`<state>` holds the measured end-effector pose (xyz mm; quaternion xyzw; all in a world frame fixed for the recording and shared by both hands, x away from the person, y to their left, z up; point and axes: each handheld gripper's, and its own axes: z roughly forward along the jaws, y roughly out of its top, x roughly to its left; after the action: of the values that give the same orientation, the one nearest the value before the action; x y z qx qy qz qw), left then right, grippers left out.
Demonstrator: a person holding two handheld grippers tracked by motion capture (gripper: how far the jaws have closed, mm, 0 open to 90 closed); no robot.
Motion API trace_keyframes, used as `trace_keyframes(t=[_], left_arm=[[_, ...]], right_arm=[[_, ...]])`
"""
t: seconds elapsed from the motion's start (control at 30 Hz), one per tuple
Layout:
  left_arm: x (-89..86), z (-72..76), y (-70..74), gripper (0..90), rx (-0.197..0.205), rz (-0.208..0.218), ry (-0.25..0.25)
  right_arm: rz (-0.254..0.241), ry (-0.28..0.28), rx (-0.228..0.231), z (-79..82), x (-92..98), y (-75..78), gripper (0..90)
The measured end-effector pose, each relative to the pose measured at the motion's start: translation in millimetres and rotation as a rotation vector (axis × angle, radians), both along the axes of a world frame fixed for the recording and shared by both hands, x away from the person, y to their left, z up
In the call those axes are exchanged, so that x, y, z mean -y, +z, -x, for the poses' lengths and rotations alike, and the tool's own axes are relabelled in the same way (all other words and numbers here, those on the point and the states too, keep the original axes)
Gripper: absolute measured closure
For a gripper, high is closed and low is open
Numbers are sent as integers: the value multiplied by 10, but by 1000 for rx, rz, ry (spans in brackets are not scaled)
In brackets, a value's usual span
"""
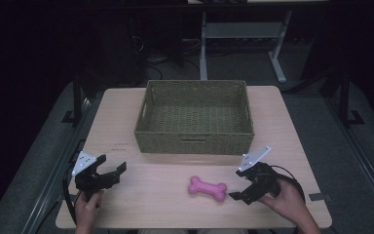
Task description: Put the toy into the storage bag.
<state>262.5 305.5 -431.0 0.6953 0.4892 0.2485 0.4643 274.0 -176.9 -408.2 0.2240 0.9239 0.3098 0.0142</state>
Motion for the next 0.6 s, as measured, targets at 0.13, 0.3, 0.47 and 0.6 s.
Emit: trace_keyframes(t=[0.13,0.3,0.47,0.6], left_arm=[[-4,-2,-1,130,-2,1,2],[9,-4,-3,130,-1,-2,-3],[11,0,3,130,2,-3,-2],[1,-3,5,130,1,0,-1]], right_arm=[[5,11,-3,-12,-29,-6,183],[16,28,-6,-24,-71,-19,183],[19,46,-2,-35,-115,1,183],[20,62,0,-46,-171,23,183]])
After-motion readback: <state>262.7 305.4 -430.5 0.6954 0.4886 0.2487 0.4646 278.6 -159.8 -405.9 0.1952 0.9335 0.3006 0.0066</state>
